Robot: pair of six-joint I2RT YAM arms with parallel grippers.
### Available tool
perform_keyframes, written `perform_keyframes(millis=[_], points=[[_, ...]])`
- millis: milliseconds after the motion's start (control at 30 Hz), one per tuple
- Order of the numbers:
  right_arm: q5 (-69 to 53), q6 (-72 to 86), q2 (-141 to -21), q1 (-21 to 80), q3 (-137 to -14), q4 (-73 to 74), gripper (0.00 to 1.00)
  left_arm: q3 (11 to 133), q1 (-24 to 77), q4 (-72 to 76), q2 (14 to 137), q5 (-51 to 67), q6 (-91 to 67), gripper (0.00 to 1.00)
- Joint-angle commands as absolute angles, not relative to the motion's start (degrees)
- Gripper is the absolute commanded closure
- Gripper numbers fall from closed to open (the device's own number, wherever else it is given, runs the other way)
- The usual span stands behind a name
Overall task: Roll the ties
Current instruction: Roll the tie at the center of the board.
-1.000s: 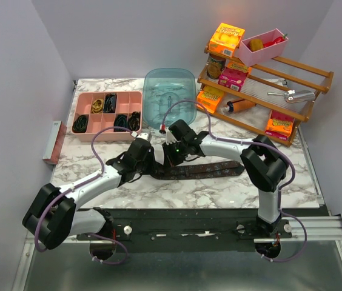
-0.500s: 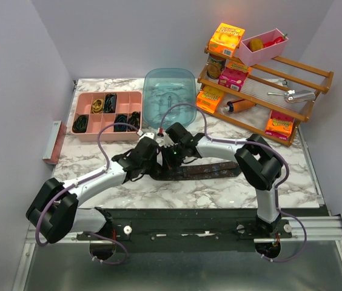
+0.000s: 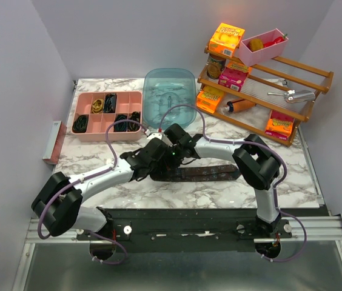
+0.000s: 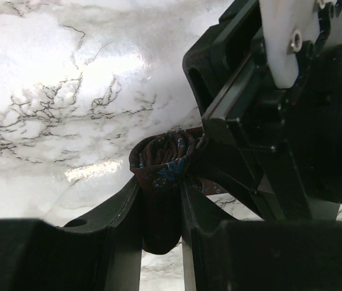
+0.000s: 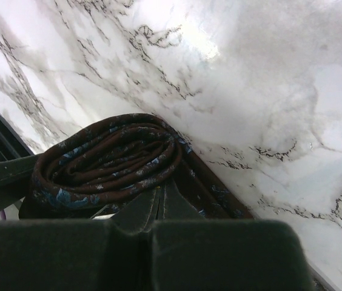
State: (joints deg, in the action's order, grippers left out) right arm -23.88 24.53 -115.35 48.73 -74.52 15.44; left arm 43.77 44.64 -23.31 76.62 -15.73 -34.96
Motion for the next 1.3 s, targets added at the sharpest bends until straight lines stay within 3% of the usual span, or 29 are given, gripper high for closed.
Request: perform_keyframes(millis=[0,467,1267], points=[[-25.5,25.8,-116.9,49.7,-75.4,12.7,1.0,45.7,46.1,-22.9,77.6,-17.4,-35.3,1.0],[-25.9,26.9,-116.9,49.9,-75.6,11.5,1.0,47.7,47.5,-23.9,79.6,-19.0,-35.0,1.0],[-17.8,24.4,-107.2,44.5,-68.6,14.6,1.0,54.4,47.5,-41.8,83.5,-30.1,-36.1,1.0]])
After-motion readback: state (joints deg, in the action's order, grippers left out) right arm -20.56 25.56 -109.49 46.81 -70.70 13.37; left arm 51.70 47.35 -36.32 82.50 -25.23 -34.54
